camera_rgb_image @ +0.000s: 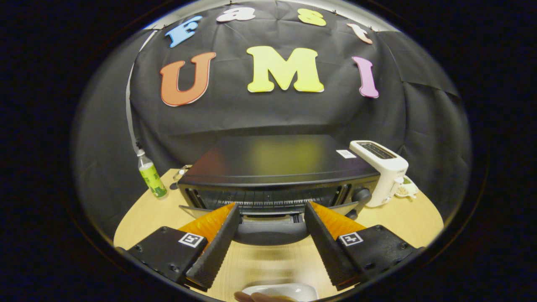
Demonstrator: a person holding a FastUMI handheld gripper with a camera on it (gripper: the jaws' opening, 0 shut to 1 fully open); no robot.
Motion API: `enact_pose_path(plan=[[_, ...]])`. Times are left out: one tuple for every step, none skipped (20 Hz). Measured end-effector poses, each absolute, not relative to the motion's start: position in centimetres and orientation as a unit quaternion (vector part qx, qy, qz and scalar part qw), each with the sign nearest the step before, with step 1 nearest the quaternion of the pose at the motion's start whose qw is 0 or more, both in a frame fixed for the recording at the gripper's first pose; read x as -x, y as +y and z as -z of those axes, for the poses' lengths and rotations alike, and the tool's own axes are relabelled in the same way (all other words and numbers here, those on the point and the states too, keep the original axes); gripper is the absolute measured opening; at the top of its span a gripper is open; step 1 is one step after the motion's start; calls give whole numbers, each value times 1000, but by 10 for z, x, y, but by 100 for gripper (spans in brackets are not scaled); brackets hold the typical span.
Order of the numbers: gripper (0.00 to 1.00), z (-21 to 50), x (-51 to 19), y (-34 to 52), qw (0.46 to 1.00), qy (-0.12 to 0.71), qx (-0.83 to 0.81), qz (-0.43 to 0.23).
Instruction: Open the toaster oven, put the food inside, and close the toaster oven door.
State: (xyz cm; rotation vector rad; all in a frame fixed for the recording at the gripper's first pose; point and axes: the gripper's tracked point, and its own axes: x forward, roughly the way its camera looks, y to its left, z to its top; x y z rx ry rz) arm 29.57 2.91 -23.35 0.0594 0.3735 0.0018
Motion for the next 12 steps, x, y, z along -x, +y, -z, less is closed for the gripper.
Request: enact_pose_path(plan=[[100, 237, -290, 29, 981, 193, -32, -3], [100, 241, -285, 29, 979, 200, -34, -5], [100, 245, -281, 29, 978, 207, -34, -6], [100, 250, -274, 29, 976, 216, -29, -6], [100, 256, -269, 28, 974, 227, -23, -5], [100, 262, -261, 28, 971, 237, -20, -2], [100, 270, -254, 28, 968, 249, -14, 1], [100, 280, -252, 28, 965, 262, -6, 4], [100, 288, -248, 28, 963, 271, 2, 4], [100, 297, -238, 30, 961, 277, 8, 3], [100, 305, -231, 30, 958, 288, 11, 2], [100, 316, -227, 29, 954, 301, 12, 0]])
